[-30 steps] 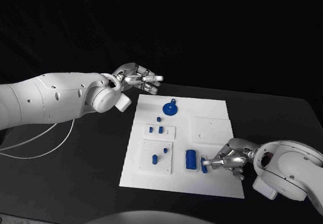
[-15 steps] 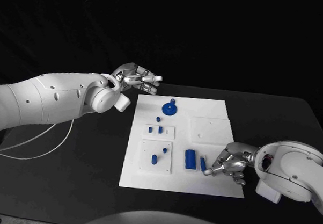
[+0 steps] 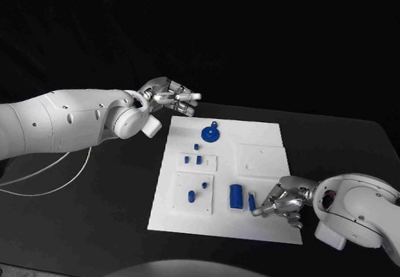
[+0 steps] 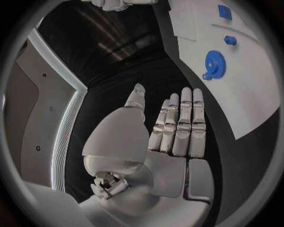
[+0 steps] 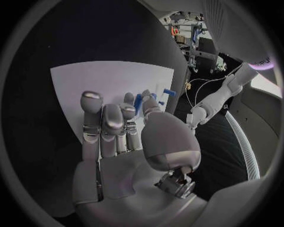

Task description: Assemble the parts on the task board

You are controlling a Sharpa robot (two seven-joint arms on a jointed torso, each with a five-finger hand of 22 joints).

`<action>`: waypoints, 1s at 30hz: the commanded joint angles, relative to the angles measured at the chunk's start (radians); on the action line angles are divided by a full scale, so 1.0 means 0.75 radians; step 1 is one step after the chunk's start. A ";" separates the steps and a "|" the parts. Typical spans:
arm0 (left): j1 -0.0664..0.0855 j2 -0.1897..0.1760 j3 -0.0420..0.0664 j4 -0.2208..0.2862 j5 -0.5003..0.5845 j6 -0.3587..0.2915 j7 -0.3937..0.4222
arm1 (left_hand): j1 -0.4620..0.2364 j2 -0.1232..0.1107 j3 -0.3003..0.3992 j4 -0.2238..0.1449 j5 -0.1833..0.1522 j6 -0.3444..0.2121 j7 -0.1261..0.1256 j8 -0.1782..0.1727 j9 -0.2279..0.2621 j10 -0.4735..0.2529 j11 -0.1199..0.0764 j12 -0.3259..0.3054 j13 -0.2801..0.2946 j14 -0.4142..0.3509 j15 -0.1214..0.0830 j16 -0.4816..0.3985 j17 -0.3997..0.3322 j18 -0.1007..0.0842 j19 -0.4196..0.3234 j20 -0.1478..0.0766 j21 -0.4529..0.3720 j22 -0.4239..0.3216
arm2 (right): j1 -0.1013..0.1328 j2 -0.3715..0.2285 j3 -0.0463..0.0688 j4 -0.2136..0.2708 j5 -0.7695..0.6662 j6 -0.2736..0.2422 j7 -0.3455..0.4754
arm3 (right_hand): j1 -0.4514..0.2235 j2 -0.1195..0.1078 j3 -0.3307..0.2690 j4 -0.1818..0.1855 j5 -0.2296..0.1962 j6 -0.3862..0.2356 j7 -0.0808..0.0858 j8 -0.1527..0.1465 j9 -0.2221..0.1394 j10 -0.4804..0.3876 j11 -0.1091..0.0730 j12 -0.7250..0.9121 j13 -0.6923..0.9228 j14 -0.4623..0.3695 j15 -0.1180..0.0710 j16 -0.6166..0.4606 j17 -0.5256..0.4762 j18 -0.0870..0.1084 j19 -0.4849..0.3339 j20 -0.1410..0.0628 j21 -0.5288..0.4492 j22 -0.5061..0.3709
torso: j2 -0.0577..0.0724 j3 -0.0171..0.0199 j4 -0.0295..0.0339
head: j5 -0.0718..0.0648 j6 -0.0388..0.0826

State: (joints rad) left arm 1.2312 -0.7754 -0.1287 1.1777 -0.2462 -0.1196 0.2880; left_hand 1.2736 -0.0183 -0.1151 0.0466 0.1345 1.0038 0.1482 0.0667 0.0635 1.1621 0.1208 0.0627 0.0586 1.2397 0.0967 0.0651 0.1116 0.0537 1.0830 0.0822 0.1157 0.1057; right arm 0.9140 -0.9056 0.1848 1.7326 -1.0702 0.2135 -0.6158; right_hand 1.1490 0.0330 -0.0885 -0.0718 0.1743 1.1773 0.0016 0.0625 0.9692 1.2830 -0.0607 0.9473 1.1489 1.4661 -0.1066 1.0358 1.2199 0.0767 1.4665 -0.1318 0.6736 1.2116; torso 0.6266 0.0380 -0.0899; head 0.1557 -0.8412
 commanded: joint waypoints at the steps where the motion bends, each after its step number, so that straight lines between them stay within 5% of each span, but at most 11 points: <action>1: -0.001 0.000 0.001 0.003 -0.002 0.018 0.008 | -0.011 0.001 0.000 0.007 -0.007 -0.008 0.001 0.000 0.001 -0.009 0.000 -0.001 0.002 -0.009 0.002 -0.003 0.002 -0.010 -0.002 0.001 0.009 -0.003 | -0.004 0.008 0.000 -0.008 -0.048 -0.043 -0.022 | -0.006 0.008 0.012 0.002 -0.004 0.009 -0.002 0.003 0.001 0.003 0.000 0.004 -0.001 0.001 -0.005 0.002 0.001 -0.005 0.065 0.000 0.001 0.000 | 0.000 0.0002 0.0002 | 0.001 -0.001; 12: -0.001 0.000 0.001 0.004 -0.002 0.018 0.007 | -0.011 0.001 0.000 0.007 -0.007 -0.008 0.001 0.000 0.001 -0.009 0.000 -0.001 0.002 -0.009 0.002 -0.003 0.002 -0.010 -0.002 0.001 0.009 -0.003 | -0.012 0.036 0.000 -0.035 -0.063 -0.121 -0.040 | -0.010 0.002 0.045 0.006 0.013 0.009 -0.004 0.003 -0.005 0.006 -0.002 0.007 0.001 0.001 -0.006 0.002 0.000 -0.006 0.066 -0.002 0.006 -0.001 | 0.000 0.0009 -0.0006 | 0.003 -0.005; 18: -0.001 0.000 0.001 0.004 -0.002 0.019 0.006 | -0.011 0.001 0.000 0.007 -0.007 -0.008 0.001 0.000 0.001 -0.009 0.000 -0.001 0.002 -0.009 0.002 -0.003 0.002 -0.010 -0.002 0.001 0.009 -0.003 | -0.015 0.041 -0.001 -0.048 -0.063 -0.068 -0.062 | 0.005 -0.002 0.064 -0.008 0.009 0.008 -0.004 0.002 -0.011 0.003 -0.001 0.004 -0.001 0.001 -0.006 0.000 -0.002 -0.007 0.065 -0.001 0.006 -0.002 | -0.001 0.0003 -0.0013 | 0.003 -0.005; 30: -0.001 -0.001 0.001 0.004 -0.004 0.023 0.001 | -0.011 0.001 0.000 0.007 -0.007 -0.008 0.001 0.000 0.001 -0.009 0.000 -0.001 0.002 -0.009 0.002 -0.003 0.002 -0.010 -0.002 0.001 0.009 -0.003 | -0.024 0.067 -0.009 -0.092 -0.051 0.015 -0.107 | 0.003 -0.038 0.229 -0.081 0.001 0.012 -0.007 0.002 -0.063 -0.001 -0.003 0.000 -0.003 0.000 -0.006 -0.002 -0.001 -0.011 0.064 -0.001 -0.003 -0.003 | 0.000 0.0002 0.0005 | 0.001 -0.009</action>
State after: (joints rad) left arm 1.2311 -0.7766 -0.1290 1.1783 -0.2469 -0.1170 0.2852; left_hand 1.2736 -0.0183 -0.1151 0.0466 0.1345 1.0038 0.1481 0.0667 0.0635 1.1621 0.1209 0.0627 0.0586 1.2396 0.0967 0.0651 0.1122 0.0537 1.0830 0.0822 0.1157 0.1046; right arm 0.9047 -0.8572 0.1855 1.6752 -1.0952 0.1859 -0.6540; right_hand 1.1443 0.0086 0.0813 -0.1338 0.1706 1.1917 -0.0090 0.0713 0.9243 1.2830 -0.0607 0.9472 1.1469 1.4660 -0.1066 1.0357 1.2189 0.0767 1.4665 -0.1318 0.6736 1.2082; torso 0.6262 0.0381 -0.0904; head 0.1570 -0.8478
